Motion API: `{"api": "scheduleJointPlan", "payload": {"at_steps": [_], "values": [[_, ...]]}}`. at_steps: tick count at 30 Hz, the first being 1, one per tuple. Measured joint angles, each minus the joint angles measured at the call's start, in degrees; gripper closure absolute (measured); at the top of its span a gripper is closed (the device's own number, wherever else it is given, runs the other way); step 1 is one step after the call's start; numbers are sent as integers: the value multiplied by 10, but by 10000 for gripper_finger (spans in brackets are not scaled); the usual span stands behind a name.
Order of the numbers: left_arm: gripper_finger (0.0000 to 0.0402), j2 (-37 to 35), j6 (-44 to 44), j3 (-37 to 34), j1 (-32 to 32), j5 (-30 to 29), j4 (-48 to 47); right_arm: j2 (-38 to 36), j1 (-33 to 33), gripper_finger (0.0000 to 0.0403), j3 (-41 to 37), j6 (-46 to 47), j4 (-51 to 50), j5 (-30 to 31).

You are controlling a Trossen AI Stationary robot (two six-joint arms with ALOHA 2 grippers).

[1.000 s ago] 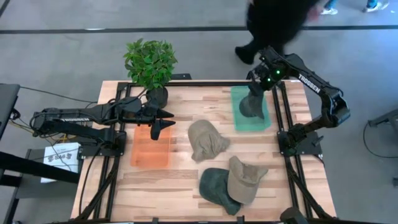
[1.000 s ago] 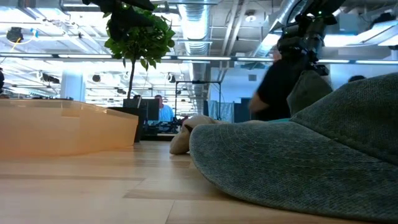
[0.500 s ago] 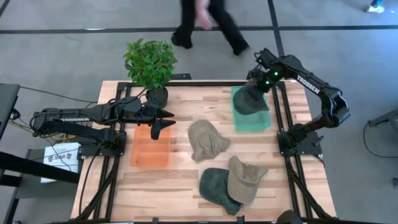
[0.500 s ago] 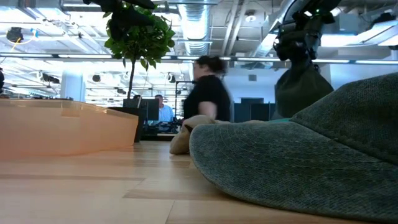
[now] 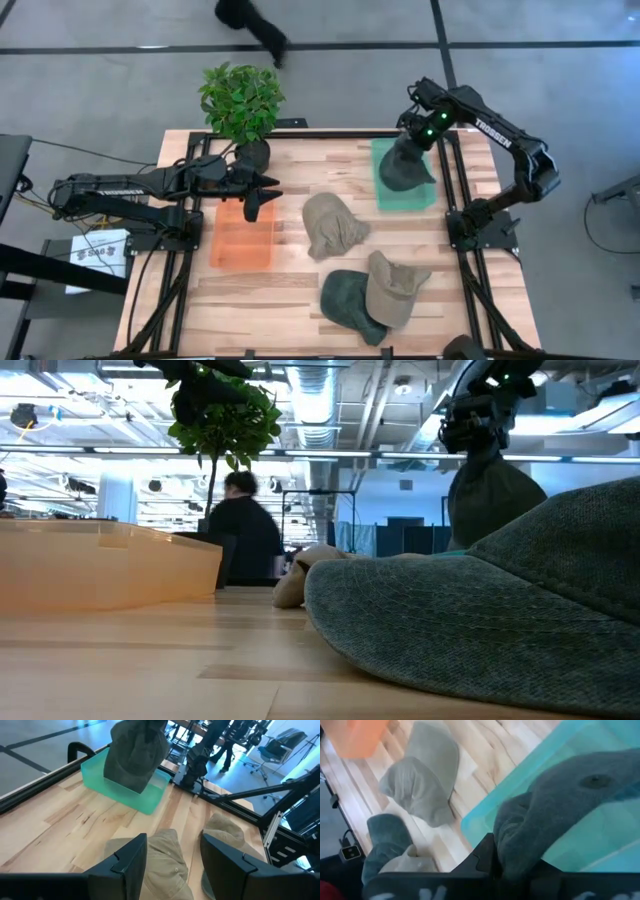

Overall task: Pick & Place hat
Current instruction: Put the top blue cap into the blue bin

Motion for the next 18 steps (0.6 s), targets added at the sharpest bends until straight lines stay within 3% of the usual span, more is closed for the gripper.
{"api": "scheduleJointPlan", "payload": {"at_steps": [10, 18], "values": [[222, 3, -1, 0, 0, -14, 0, 37, -3, 385, -14, -16, 8, 6], [222, 4, -2, 0, 0, -16, -1, 31, -10, 380, -14, -21, 24, 111]]}}
